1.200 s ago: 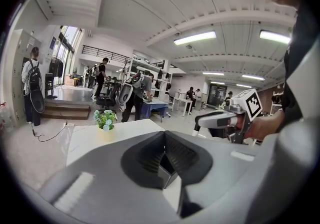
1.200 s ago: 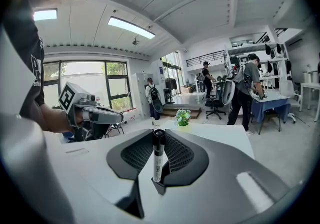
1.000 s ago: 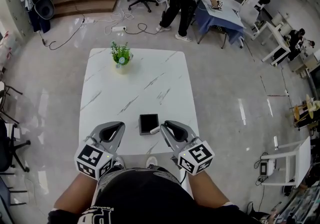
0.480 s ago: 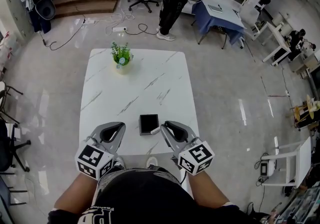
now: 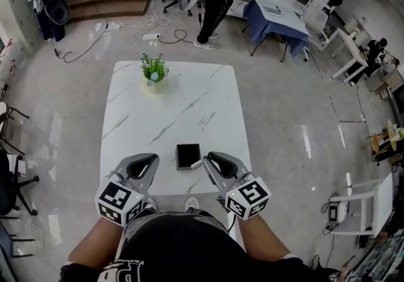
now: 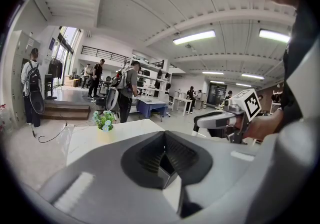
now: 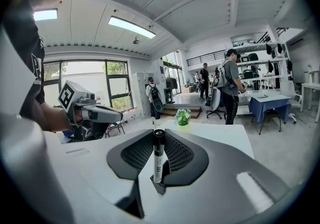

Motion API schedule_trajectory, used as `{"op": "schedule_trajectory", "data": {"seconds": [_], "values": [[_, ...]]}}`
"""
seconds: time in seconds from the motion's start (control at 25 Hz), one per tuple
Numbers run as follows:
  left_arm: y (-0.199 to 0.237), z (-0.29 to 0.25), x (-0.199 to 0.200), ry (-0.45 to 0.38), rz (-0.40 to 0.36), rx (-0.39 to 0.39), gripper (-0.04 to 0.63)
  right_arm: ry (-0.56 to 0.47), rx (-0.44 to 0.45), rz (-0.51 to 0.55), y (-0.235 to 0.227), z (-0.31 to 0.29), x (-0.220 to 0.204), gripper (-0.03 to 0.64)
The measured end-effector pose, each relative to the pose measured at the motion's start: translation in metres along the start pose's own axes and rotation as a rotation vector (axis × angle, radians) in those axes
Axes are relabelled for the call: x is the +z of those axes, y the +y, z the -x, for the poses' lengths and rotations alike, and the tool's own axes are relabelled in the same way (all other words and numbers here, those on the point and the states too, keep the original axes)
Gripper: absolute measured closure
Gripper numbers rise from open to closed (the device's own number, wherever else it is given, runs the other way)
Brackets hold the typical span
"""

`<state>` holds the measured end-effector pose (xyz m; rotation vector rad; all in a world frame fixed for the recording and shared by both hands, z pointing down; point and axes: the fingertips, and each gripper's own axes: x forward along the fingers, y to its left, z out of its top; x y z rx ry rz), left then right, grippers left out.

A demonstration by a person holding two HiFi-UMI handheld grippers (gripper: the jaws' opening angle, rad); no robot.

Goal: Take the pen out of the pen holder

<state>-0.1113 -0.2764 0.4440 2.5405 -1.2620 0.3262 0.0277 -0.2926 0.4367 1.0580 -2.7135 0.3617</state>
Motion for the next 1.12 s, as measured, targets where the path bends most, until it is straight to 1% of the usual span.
{"op": "schedule_trajectory", "data": {"seconds": [1.12], "values": [[0.0036,-0.0028,-0.0009,0.001,0.0,0.006,0.538,-0.013,-0.009,-0.013,-0.0043,-0.0034,0.0009,0.552]]}}
